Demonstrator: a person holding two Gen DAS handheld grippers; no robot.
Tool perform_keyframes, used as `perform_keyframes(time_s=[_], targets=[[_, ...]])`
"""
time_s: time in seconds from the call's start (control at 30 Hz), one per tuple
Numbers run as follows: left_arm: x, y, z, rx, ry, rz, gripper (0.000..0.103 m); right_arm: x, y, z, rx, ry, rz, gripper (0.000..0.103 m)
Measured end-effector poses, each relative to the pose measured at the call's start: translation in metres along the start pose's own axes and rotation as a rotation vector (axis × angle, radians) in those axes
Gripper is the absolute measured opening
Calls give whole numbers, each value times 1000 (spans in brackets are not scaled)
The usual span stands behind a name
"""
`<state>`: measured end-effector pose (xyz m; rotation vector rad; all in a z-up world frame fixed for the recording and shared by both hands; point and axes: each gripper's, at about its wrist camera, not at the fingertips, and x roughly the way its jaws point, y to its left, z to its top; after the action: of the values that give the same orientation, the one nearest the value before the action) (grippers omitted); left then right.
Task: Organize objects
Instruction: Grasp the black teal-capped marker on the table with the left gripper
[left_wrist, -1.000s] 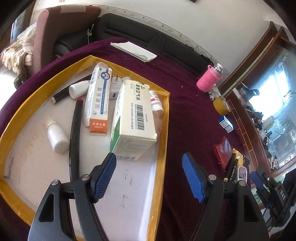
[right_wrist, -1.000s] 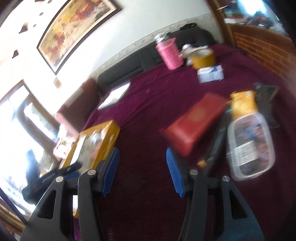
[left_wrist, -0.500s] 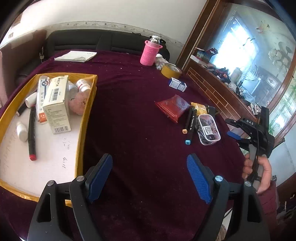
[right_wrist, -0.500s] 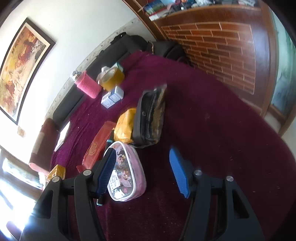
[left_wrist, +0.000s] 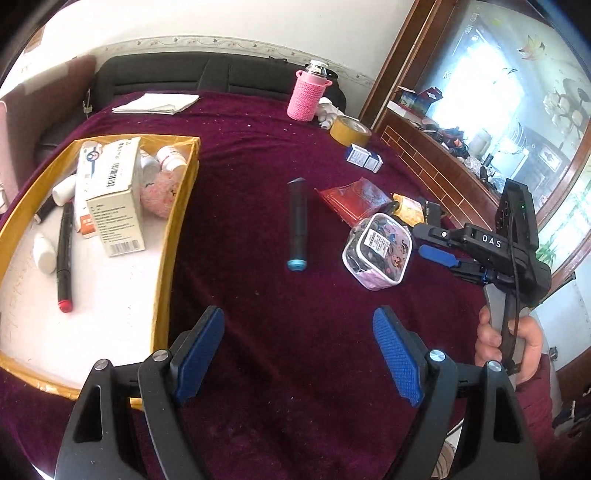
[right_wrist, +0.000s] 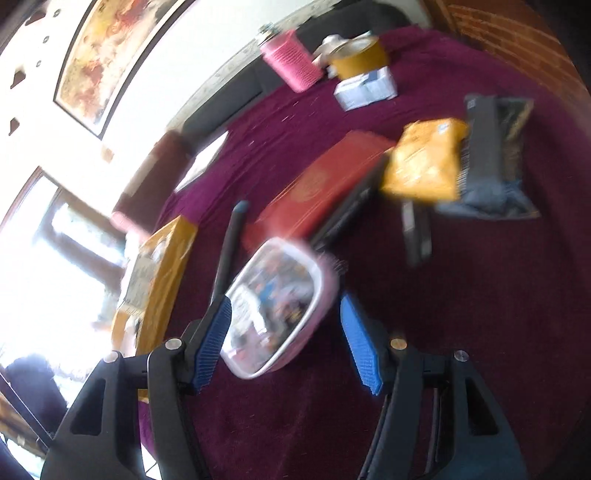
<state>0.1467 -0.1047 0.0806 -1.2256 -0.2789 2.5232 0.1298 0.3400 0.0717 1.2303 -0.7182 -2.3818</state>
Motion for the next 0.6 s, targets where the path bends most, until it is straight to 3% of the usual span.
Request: perform_keyframes(time_s=[0.13,0.33,0.53,0.6], targets=[[18,-6,17,30,-17,27,78,-5,-21,2,68,-33,-16,61],[62,-18,55,182,-58,249,78,1,-45,0,108,-62,55,61],[123,9,87,193,39,414,78,-3,-53,4,145,-62,129,61],[138,21,93,149,99,396,67,-1,-53,5,144,-57,136,62]])
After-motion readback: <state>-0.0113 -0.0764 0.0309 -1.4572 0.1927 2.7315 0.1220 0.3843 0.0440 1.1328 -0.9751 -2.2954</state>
